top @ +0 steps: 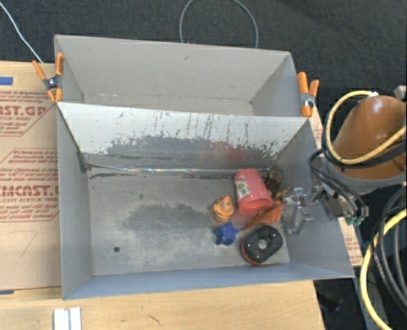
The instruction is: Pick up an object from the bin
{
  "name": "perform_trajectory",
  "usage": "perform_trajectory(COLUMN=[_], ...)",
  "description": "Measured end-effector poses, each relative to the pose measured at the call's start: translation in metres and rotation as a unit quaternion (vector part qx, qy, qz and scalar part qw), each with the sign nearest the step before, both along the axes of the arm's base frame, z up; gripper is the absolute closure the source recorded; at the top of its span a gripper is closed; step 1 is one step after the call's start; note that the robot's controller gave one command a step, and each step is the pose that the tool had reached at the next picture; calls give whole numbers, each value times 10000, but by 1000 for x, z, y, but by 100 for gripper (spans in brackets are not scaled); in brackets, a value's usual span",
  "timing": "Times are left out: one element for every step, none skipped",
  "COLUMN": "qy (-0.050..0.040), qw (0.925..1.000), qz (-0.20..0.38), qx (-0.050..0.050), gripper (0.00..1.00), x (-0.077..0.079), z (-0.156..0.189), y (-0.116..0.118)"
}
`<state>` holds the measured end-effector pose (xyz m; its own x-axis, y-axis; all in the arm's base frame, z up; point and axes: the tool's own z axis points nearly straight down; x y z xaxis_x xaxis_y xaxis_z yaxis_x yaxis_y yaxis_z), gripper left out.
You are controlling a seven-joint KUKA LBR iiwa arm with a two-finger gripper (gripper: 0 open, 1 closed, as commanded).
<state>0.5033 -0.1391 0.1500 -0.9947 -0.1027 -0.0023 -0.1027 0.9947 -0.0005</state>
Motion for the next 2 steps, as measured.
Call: perform_trajectory(qy=[0, 0], qw=[10000, 10000], qz=[1, 0], qx=[0, 0], gripper=[100, 100], x=[0, 0], z=[0, 0], y=[0, 0])
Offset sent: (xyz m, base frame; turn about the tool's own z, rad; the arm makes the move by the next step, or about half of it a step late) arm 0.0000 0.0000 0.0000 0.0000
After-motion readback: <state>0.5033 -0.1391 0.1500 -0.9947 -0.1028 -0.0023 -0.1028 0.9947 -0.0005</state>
